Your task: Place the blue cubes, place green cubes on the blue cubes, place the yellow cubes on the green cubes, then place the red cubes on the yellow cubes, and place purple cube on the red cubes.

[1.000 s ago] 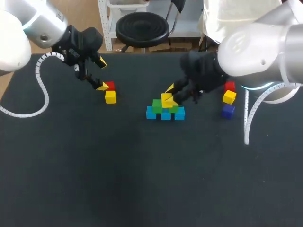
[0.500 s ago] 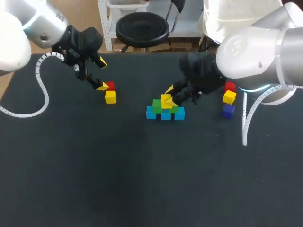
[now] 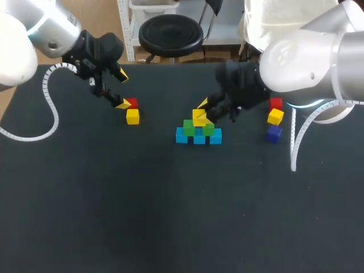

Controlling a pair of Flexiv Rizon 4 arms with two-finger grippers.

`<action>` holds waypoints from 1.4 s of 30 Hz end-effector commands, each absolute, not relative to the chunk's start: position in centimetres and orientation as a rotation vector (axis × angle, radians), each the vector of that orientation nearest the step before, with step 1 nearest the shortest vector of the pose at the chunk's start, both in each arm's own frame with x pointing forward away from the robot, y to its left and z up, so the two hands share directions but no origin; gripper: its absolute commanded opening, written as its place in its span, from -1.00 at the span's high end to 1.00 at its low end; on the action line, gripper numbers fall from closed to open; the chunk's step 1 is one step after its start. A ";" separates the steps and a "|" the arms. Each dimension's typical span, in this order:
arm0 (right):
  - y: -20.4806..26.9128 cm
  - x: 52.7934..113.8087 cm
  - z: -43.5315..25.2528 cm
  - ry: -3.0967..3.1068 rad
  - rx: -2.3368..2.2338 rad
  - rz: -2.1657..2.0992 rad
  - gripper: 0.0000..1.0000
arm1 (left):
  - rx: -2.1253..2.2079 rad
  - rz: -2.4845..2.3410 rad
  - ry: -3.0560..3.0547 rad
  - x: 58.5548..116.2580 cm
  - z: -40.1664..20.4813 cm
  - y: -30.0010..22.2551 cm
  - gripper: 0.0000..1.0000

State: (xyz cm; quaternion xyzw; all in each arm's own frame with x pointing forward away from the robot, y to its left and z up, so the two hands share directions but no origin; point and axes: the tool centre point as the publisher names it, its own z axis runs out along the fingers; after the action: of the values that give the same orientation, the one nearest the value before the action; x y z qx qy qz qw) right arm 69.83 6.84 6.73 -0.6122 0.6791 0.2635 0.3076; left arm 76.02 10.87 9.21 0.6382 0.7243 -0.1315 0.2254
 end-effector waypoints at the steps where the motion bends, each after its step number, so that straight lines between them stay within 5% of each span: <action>1: 6.8 70.0 6.5 1.795 -1.617 0.702 1.00 | 1.761 -0.365 1.991 76.0 9.2 11.0 -1.00; 42: 7.1 71.0 5.8 1.776 -1.626 0.697 1.00 | 1.761 -0.365 1.991 76.0 9.2 11.0 -1.00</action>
State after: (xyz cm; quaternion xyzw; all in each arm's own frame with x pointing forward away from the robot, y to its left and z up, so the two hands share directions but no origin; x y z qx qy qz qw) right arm 70.85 7.04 5.83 -0.6159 0.6729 0.2633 0.3139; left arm 76.02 10.87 9.21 0.6382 0.7243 -0.1315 0.2254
